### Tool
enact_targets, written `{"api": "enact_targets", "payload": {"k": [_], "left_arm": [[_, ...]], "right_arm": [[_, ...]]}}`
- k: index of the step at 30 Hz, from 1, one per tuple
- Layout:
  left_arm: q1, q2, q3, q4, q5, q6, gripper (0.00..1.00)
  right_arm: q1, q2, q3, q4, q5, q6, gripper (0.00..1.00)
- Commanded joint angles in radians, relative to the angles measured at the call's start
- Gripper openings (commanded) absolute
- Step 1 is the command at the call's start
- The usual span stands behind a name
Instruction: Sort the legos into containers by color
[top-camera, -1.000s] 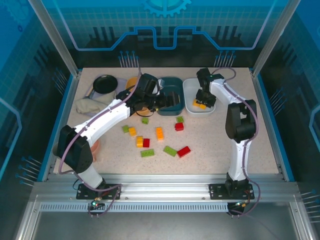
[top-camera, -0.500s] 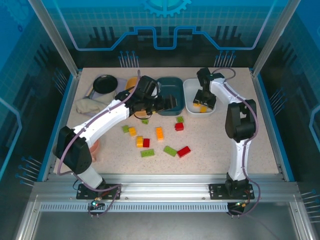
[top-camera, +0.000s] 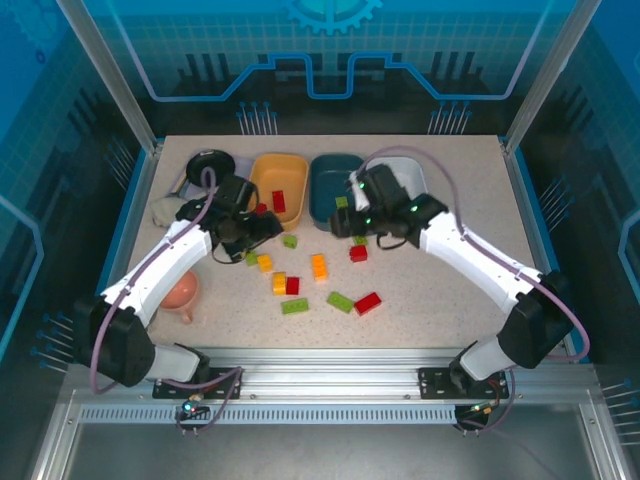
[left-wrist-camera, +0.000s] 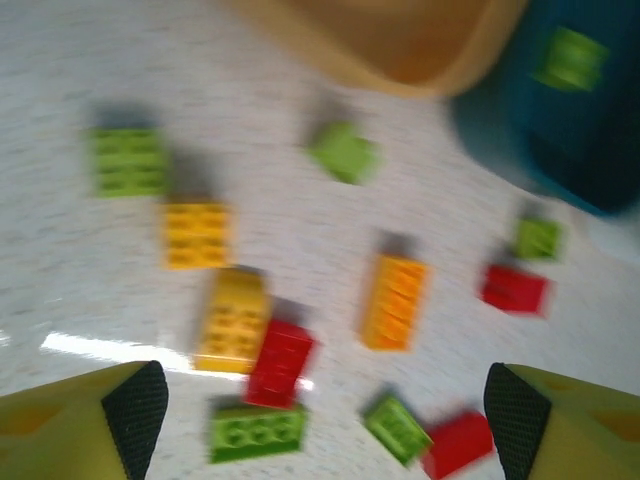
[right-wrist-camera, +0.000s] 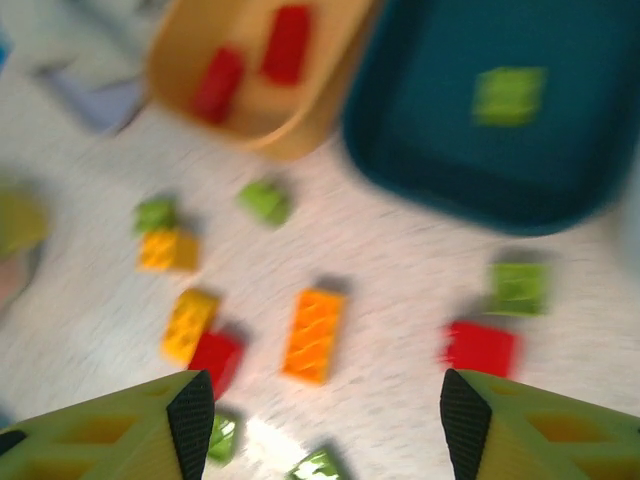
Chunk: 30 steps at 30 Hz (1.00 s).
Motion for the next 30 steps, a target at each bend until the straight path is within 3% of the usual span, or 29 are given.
{"api": "enact_targets", "payload": {"k": [1,7,17,26,30], "left_arm": [[0.103,0.015,-0.077,0.005,0.043,-0.057,0.84],[0.167,0.182,-0.025,0.065,0.046,-0.014,0.79],[0.173,0.369,0.002,0.13,0.032,0.011,0.71],[0.166,0.436,0.002,0.145,0.031,0.032,0.57],[0.154,0.436,-0.017,0.145,0.015,0.029,0.46]], "right_arm": [[0.053,-0.008,-0.112,0.188,-0.139,-0.051,0.66],[0.109,0.011,-0.179,0.334,-0.214,-0.048,0.7],[0.109,0.087,-0.082,0.331,-0.247,-0.016,0.78],[0.108,0.093,-0.075,0.311,-0.245,0.004,0.78],[0.105,0.101,-0.075,0.308,-0.237,0.018,0.77]]}}
